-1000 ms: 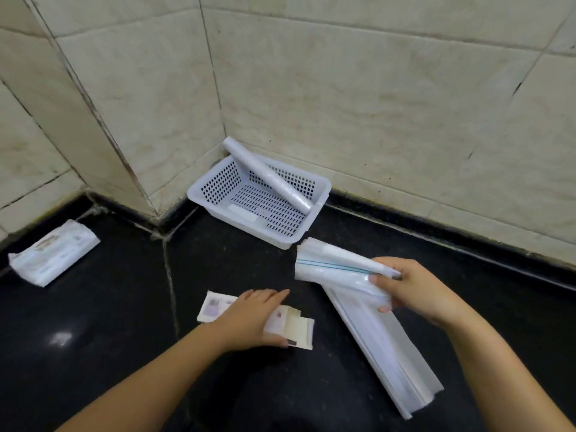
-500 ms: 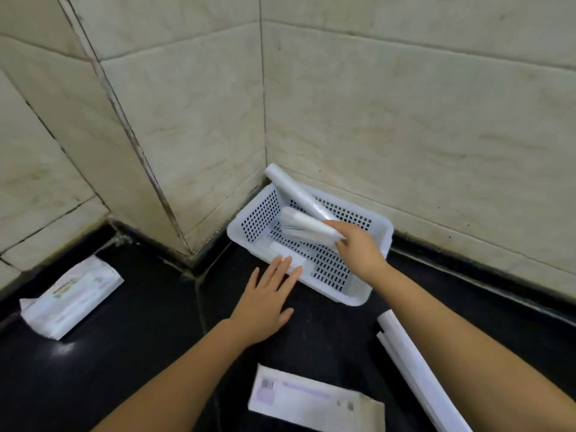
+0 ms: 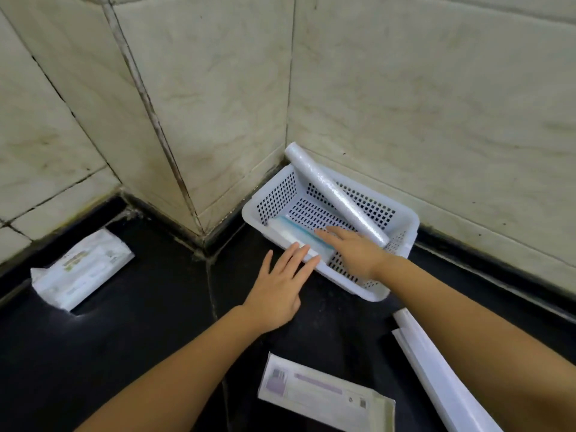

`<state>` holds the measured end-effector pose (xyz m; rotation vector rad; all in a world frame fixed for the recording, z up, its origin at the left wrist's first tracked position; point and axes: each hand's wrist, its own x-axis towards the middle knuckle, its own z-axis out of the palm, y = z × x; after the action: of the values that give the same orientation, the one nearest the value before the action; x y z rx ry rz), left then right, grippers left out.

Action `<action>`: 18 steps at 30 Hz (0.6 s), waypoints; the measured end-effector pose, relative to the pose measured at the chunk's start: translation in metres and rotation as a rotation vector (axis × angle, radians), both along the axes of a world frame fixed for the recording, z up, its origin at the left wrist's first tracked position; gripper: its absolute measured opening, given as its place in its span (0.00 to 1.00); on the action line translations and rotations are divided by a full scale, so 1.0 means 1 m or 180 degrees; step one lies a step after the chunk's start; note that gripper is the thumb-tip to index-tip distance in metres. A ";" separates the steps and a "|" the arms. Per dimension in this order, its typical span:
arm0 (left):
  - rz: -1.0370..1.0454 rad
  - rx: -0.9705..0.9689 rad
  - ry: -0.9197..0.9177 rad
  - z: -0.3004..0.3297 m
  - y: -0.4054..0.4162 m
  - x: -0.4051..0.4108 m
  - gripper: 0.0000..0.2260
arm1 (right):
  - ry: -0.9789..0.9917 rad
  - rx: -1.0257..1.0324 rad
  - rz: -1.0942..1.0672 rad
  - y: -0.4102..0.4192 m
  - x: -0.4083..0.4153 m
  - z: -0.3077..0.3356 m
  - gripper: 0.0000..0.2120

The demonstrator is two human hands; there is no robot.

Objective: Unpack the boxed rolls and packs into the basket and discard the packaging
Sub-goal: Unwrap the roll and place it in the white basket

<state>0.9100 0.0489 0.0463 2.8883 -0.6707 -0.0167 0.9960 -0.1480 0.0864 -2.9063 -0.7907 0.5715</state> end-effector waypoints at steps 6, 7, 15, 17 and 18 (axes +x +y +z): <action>0.0027 0.0063 -0.0074 0.035 -0.044 -0.016 0.26 | -0.0673 0.1220 -0.1016 -0.064 -0.051 0.044 0.27; -0.0147 -0.0076 -0.0164 0.040 -0.059 -0.022 0.25 | -0.0755 0.1320 -0.1226 -0.079 -0.066 0.047 0.24; 0.0076 -0.0436 0.0728 0.030 -0.191 -0.077 0.23 | 0.0020 0.0893 -0.2410 -0.167 -0.219 -0.007 0.17; 0.0827 -0.0797 0.1293 0.018 -0.200 -0.080 0.29 | 0.0260 0.0725 -0.2474 -0.170 -0.246 -0.023 0.23; 0.1155 -0.1001 0.1581 0.013 -0.201 -0.080 0.30 | 0.0309 0.0679 -0.2494 -0.169 -0.257 -0.029 0.26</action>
<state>0.8297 -0.1525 0.0590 2.5047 -0.0504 -0.5101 0.7394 -0.3173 0.0572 -2.6456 0.2961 0.4835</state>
